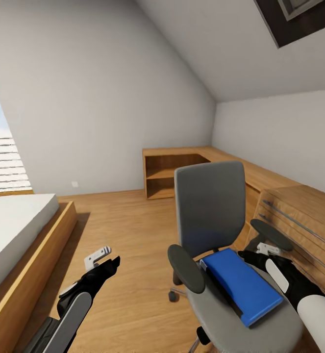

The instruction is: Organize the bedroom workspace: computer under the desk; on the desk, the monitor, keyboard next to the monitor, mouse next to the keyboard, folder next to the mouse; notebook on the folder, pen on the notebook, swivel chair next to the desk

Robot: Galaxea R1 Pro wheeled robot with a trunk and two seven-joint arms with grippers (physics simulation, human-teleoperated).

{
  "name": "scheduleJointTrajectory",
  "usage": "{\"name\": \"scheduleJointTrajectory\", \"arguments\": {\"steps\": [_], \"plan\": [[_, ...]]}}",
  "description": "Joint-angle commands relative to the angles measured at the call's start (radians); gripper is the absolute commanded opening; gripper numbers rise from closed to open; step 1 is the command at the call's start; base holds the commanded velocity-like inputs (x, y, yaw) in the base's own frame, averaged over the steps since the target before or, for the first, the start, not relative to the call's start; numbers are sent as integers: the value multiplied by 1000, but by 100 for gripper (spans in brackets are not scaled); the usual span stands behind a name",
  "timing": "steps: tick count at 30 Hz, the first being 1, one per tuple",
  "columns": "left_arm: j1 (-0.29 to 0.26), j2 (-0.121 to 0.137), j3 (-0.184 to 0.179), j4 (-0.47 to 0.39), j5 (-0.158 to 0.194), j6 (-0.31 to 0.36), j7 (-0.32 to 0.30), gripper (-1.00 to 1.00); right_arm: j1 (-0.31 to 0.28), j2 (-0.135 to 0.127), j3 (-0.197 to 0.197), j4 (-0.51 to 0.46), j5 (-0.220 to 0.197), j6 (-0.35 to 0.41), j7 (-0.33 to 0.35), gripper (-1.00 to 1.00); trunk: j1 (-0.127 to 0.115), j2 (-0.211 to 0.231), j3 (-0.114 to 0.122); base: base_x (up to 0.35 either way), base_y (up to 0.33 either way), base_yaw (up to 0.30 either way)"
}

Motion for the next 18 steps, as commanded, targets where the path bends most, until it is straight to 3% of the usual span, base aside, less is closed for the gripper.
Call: {"name": "scheduleJointTrajectory", "arguments": {"steps": [1,18], "plan": [[-1,1,-2,-1,7,1,8,100,-1,-1,5,-1,-4,3,-2,100,4,-8,-4,0,0,0],[-1,0,-3,-1,7,1,8,100,-1,-1,5,0,-4,4,-2,100,69,-127,-58,0,0,0]]}}
